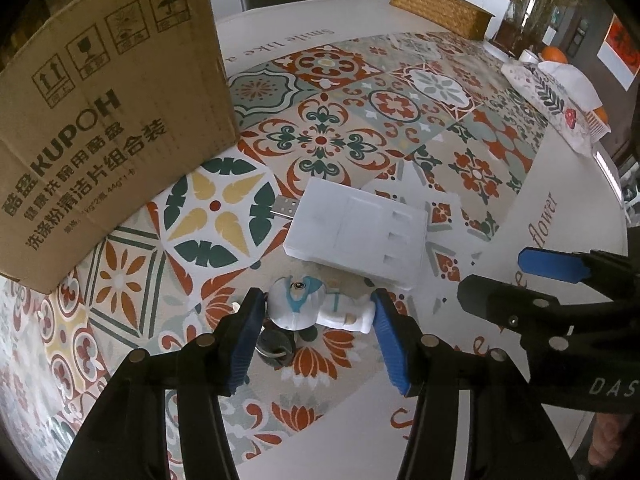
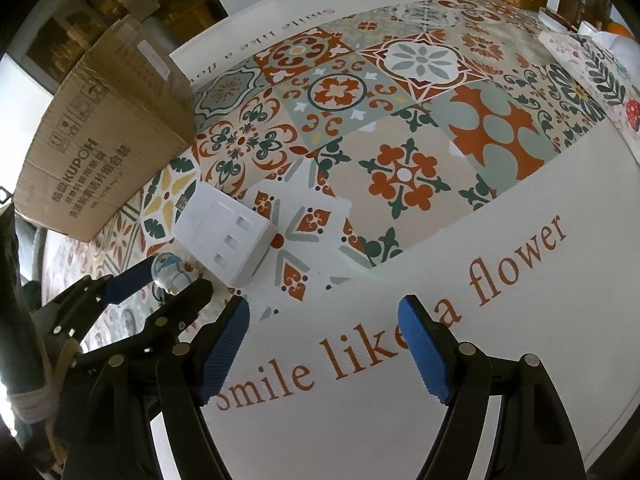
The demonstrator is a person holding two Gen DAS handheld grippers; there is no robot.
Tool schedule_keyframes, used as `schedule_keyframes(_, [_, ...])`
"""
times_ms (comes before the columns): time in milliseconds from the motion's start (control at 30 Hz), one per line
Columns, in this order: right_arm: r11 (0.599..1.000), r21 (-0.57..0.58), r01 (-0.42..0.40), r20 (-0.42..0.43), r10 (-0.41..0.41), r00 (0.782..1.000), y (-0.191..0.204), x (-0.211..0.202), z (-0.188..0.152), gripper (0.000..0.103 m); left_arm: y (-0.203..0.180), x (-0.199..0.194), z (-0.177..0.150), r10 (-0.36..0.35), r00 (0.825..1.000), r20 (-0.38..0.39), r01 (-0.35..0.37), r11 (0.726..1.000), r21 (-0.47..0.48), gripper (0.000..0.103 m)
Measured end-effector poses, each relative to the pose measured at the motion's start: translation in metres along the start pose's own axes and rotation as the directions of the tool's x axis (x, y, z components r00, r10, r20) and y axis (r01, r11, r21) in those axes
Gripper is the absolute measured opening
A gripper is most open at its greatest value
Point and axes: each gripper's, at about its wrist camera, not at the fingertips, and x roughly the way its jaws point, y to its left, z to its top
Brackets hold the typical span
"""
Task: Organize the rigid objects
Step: 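Grasp the white figurine with the left tool while the right tool grasps the white charger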
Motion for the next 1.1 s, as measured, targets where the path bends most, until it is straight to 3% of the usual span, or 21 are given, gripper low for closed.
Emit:
schedule_keyframes(233, [1.0, -0.014, -0.008, 0.002, 0.008, 1.0, 0.001, -0.001, 0.003, 0.077, 0.001, -0.02, -0.002, 0.069, 0.997, 0.043, -0.069, 0.998, -0.014, 0.054])
schedule_keyframes(567, [0.983, -0.17, -0.065, -0.049, 0.057, 0.997, 0.024, 0.002, 0.014, 0.077, 0.025, -0.042, -0.021, 0.13, 0.99, 0.055, -0.119, 0.978, -0.173, 0.054])
schedule_keyframes(667, [0.967, -0.243, -0.081, -0.093, 0.06, 0.994, 0.04, 0.009, 0.018, 0.077, 0.029, -0.045, -0.027, 0.149, 0.988, 0.052, -0.135, 0.968, -0.212, 0.054])
schedule_keyframes(800, [0.929, -0.368, -0.034, -0.096, -0.002, 0.995, 0.063, 0.017, 0.026, 0.077, 0.035, -0.046, -0.031, 0.149, 0.987, 0.054, -0.128, 0.952, -0.278, 0.054])
schedule_keyframes(1100, [0.862, -0.507, -0.01, -0.105, -0.05, 0.993, 0.101, 0.046, 0.04, 0.079, 0.051, -0.04, -0.037, 0.172, 0.984, 0.033, -0.148, 0.916, -0.373, 0.054])
